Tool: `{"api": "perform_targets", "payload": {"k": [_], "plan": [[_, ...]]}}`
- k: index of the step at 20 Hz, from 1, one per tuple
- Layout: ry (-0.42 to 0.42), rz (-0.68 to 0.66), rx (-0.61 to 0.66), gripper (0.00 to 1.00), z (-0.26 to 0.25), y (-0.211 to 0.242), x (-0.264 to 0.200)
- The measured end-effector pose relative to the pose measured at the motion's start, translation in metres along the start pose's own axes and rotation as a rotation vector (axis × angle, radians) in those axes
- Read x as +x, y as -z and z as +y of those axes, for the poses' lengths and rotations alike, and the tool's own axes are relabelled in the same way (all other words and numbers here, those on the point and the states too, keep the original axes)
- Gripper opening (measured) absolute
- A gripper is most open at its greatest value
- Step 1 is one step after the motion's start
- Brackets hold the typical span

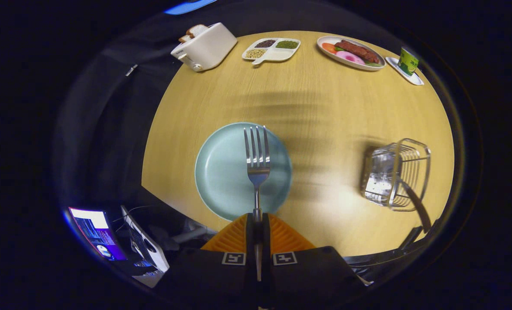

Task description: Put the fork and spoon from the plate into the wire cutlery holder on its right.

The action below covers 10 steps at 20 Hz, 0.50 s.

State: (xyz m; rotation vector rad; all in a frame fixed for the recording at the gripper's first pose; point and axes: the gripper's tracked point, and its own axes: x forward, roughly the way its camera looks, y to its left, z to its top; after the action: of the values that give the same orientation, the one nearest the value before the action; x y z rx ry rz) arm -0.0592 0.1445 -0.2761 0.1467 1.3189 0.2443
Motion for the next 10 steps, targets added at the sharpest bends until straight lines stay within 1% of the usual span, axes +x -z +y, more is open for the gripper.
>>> {"api": "perform_targets", "payload": {"k": [4,8,10], "plan": [[0.052,0.022,0.028,0.08,-0.06,-0.002,-0.054],[0.136,0.122,0.003,0.08,-0.118,0.005,-0.082],[0.14,0.176,0.03,0.08,-0.132,0.005,-0.088]]}}
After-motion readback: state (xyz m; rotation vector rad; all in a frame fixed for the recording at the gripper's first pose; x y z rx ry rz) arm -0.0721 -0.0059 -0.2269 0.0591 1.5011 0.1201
